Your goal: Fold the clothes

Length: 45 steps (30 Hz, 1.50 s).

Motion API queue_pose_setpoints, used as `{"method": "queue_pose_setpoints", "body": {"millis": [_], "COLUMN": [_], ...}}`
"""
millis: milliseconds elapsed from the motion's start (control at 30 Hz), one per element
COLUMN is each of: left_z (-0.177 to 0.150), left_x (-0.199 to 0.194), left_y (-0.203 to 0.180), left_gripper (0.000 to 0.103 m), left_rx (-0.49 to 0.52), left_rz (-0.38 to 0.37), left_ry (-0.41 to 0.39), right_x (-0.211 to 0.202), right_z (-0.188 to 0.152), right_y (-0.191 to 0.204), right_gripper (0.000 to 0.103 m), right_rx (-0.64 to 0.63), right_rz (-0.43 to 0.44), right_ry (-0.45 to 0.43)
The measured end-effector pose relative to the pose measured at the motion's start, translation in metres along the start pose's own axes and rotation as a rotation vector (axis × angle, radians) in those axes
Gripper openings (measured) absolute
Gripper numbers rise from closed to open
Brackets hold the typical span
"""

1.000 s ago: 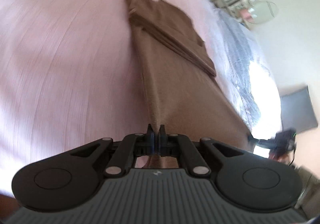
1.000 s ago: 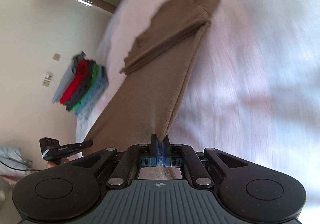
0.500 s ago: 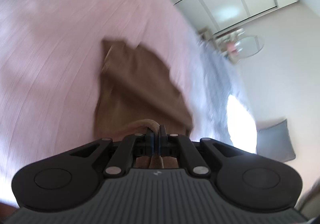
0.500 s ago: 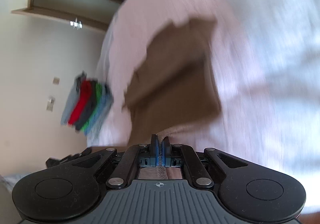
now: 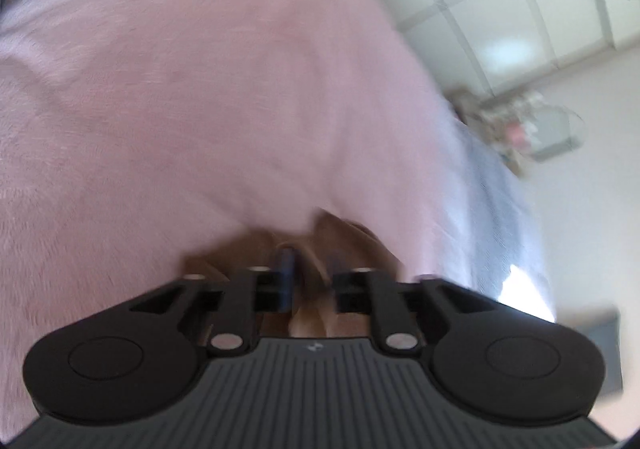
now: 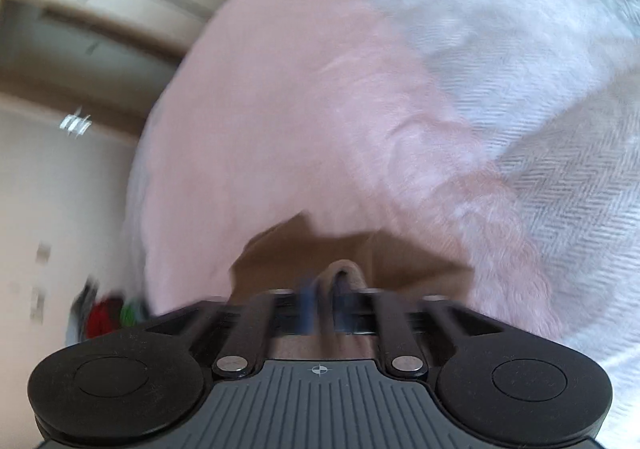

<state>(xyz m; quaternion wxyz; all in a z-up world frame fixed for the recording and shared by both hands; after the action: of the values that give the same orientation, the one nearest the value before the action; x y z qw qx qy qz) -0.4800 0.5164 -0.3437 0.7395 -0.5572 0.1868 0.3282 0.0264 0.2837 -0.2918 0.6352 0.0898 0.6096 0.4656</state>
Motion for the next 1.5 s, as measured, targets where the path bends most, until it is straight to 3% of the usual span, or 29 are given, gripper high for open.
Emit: {"method": "queue_pose_setpoints", "body": {"millis": [33,133,367,433,533,600,633,667,700,733,833,967,1367,1500], "left_z": [0.005,0.011,0.008,0.007,0.007,0.006,0.005,0.004,0.004,0.003,0.004,0.010,0.022,0.020], "left_x": [0.006,0.014,0.029,0.042,0.064,0.067,0.069,0.070,0.072,0.074,0.058,0.050,0.078,0.096], "left_y": [0.007,0.023,0.006,0.001,-0.005,-0.007,-0.008,-0.009,-0.010,-0.011,-0.011,-0.005,-0.013,-0.009], "left_gripper": [0.029,0.029,0.032,0.038,0.038,0.030,0.022,0.002,0.001,0.001,0.001,0.001,0.001,0.002], "left_rx": [-0.024,-0.051,0.174,0.214,0.281,0.335,0.362,0.388,0.415,0.442,0.477,0.473,0.541,0.546], "left_rz": [0.021,0.055,0.035,0.034,0.048,0.050,0.051,0.052,0.052,0.053,0.029,0.039,0.106,0.142], "left_ry": [-0.005,0.000,0.097,0.113,0.123,0.110,0.104,0.098,0.092,0.085,0.010,-0.064,-0.089,-0.052], "right_x": [0.004,0.006,0.024,0.040,0.067,0.080,0.085,0.091,0.094,0.092,0.079,0.060,0.081,0.089], "right_z": [0.001,-0.007,-0.030,-0.029,-0.021,-0.016,-0.014,-0.012,-0.011,-0.011,-0.011,0.003,0.020,0.020], "right_y": [-0.006,-0.016,-0.013,-0.011,-0.009,-0.008,-0.006,-0.005,-0.003,0.000,0.009,0.006,0.002,0.002], "right_gripper": [0.070,0.070,0.060,0.060,0.060,0.060,0.052,0.031,0.004,0.002,0.001,0.001,0.001,0.001], "right_rx": [0.013,-0.050,-0.406,-0.439,-0.450,-0.462,-0.471,-0.480,-0.495,-0.520,-0.582,-0.549,-0.548,-0.560], "right_rz": [-0.022,-0.060,-0.141,-0.153,-0.168,-0.154,-0.142,-0.130,-0.118,-0.105,-0.072,-0.076,-0.163,-0.196], "right_ry": [-0.029,-0.060,0.032,0.042,0.011,-0.004,-0.008,-0.012,-0.018,-0.028,-0.072,-0.169,-0.191,-0.177]}}
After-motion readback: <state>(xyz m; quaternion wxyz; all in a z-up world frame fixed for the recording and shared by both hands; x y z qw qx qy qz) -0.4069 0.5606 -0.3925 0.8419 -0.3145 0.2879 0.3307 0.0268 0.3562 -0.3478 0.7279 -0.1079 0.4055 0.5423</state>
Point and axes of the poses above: each gripper's, at about its wrist camera, not at the fingertips, and x roughly the way its jaws point, y to its left, z to its top, the point moved 2 cm from there along x, roughly the way its jaws point, and after that the axes turned 2 degrees about -y, right-handed, at the moved point
